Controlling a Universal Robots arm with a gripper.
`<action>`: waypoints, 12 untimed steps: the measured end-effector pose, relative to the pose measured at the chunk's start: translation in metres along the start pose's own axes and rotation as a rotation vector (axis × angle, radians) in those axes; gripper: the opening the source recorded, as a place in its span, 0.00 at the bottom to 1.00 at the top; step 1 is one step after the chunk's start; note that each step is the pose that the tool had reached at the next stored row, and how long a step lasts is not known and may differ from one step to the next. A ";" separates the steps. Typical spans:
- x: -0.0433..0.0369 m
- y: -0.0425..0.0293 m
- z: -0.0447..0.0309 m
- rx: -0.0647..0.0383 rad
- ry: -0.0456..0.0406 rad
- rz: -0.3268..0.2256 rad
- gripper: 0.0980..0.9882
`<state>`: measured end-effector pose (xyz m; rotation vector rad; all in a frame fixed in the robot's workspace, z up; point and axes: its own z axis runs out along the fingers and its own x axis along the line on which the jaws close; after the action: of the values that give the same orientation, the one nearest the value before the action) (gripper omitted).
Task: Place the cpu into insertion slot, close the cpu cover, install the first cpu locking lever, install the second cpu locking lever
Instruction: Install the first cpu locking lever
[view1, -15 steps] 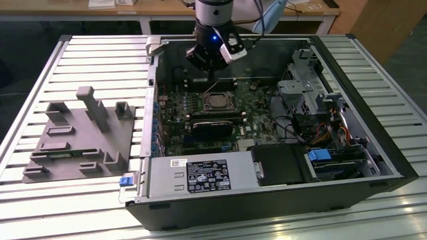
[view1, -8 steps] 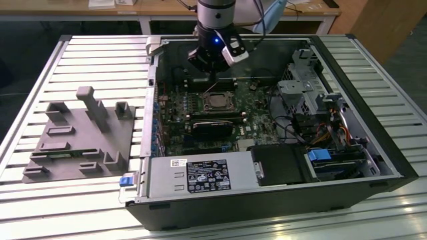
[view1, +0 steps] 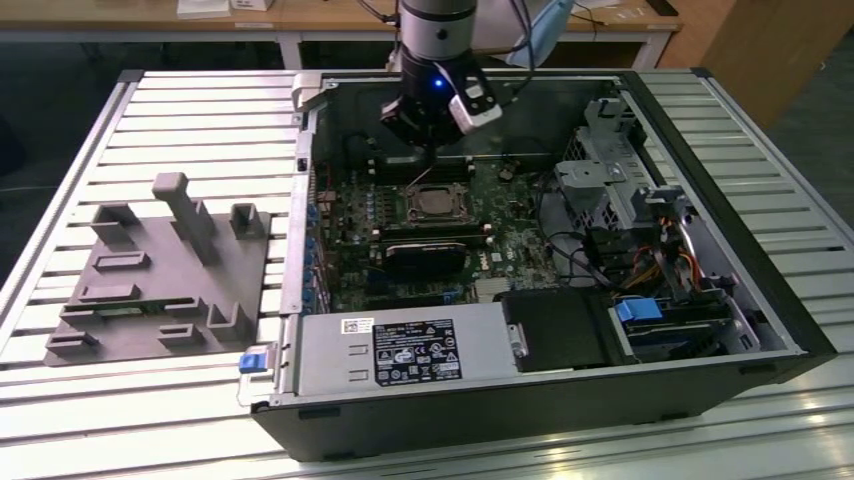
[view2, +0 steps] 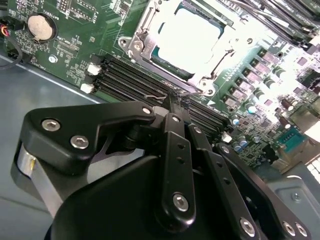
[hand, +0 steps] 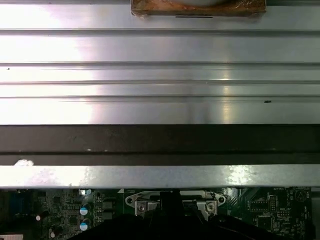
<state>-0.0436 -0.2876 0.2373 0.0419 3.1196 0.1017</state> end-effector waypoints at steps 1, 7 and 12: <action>-0.0006 0.0001 0.0003 0.000 0.0001 0.000 0.01; -0.0041 0.0016 0.0029 0.000 0.0002 0.000 0.01; -0.0083 0.0028 0.0062 0.000 0.0002 0.000 0.01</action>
<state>-0.0351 -0.2847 0.2314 0.0413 3.1198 0.1013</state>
